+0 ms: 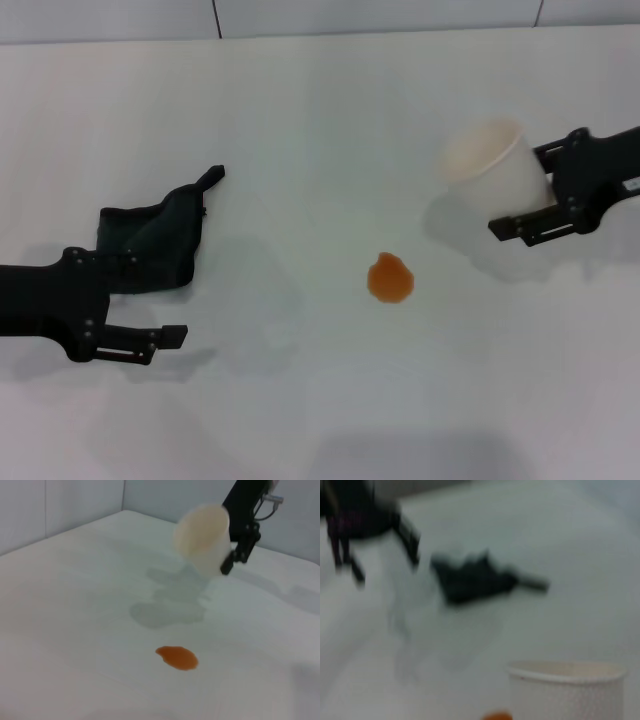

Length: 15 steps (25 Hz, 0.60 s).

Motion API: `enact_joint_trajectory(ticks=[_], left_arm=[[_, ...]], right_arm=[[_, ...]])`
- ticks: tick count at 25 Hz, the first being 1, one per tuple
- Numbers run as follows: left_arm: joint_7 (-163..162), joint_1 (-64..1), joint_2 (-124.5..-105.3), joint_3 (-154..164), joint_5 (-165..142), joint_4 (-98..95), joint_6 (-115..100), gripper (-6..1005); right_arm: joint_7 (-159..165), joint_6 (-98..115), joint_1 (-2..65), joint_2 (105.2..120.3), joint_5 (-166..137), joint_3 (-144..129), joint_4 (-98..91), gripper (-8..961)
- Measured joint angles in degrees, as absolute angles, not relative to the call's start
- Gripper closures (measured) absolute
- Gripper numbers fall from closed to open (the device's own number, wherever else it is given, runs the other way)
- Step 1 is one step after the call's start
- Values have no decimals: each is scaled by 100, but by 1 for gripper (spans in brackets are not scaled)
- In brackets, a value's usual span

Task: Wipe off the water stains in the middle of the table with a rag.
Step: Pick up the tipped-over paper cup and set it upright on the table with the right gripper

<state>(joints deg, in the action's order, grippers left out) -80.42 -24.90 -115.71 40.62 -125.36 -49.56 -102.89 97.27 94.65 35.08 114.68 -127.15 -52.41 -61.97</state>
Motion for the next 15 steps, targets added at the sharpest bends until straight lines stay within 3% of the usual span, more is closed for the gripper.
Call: enact_joint_trajectory(ticks=[7, 15], left_arm=[[-8043, -2528, -11558, 4057, -12516, -4957, -10295, 121], [-8075, -2531, -11561, 4060, -12525, -4961, -10320, 121]], right_arm=[[8374, 9181, 2671, 11479, -11029, -4638, -5280, 268], [6288, 8945, 2431, 11502, -9718, -4618, -3250, 271]])
